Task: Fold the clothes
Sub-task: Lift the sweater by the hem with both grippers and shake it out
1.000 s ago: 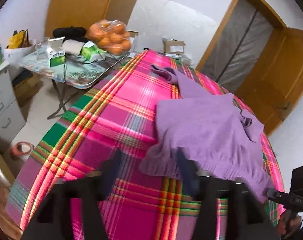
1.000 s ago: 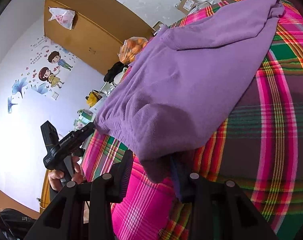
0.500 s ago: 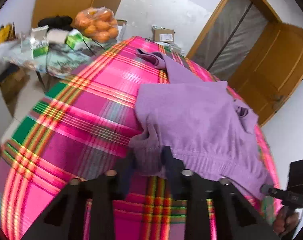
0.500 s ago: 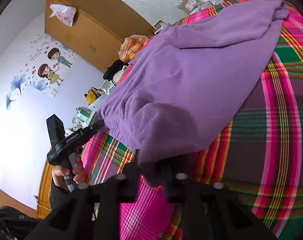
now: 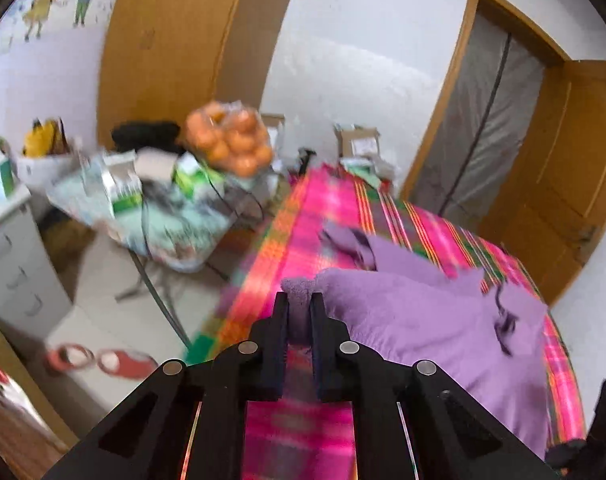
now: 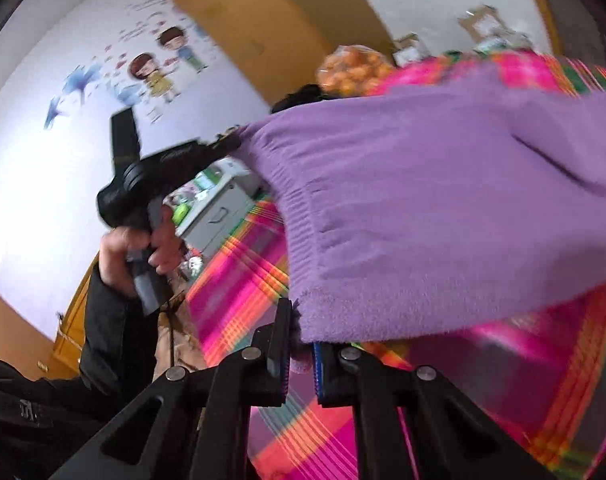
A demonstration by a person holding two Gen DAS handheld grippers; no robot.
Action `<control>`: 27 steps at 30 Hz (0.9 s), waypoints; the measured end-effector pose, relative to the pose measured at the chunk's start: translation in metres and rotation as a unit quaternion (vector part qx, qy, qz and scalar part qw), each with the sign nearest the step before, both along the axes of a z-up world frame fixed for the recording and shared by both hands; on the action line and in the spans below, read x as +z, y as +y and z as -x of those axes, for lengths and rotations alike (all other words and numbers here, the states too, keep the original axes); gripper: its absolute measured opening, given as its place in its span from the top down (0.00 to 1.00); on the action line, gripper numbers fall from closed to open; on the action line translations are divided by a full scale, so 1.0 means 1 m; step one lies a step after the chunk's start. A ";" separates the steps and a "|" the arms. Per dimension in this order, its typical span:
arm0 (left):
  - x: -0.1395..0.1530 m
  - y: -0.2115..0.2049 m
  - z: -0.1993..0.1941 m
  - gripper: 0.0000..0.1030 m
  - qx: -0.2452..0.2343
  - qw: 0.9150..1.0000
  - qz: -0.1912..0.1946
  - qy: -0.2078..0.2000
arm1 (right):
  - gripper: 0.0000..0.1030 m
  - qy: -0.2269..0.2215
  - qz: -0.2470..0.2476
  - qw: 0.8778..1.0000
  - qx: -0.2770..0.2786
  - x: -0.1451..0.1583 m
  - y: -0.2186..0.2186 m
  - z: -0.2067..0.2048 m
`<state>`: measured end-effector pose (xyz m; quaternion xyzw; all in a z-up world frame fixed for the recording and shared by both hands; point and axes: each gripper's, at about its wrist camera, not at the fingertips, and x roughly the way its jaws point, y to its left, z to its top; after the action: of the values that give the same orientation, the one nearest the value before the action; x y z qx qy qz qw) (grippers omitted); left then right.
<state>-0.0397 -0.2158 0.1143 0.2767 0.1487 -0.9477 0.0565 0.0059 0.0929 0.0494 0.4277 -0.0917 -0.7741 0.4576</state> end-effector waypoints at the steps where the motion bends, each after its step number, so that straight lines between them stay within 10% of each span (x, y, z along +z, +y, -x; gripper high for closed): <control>1: 0.006 -0.006 0.002 0.91 0.007 1.000 0.003 0.005 | 0.91 0.009 0.001 1.000 0.010 0.006 -0.010 0.000; 6: 0.016 -0.042 0.015 0.91 0.045 0.999 -0.002 0.008 | 0.91 0.042 0.008 0.997 0.057 0.022 -0.056 0.004; 11: -0.026 -0.051 0.036 0.90 0.041 0.998 -0.006 -0.057 | 0.85 -0.029 -0.038 0.995 0.090 -0.023 -0.089 0.020; 18: -0.065 -0.048 0.014 0.84 0.026 0.995 -0.035 -0.086 | 0.72 -0.024 -0.041 0.994 0.093 -0.028 -0.057 0.011; 27: -0.057 -0.043 -0.029 0.81 0.061 0.995 -0.074 -0.038 | 0.68 0.070 -0.065 0.994 -0.060 0.006 0.024 0.056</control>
<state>-0.0107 -0.2585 0.0573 0.3059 0.2324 -0.9179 0.0992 -0.0497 0.1169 0.0556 0.3948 -0.0342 -0.8329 0.3864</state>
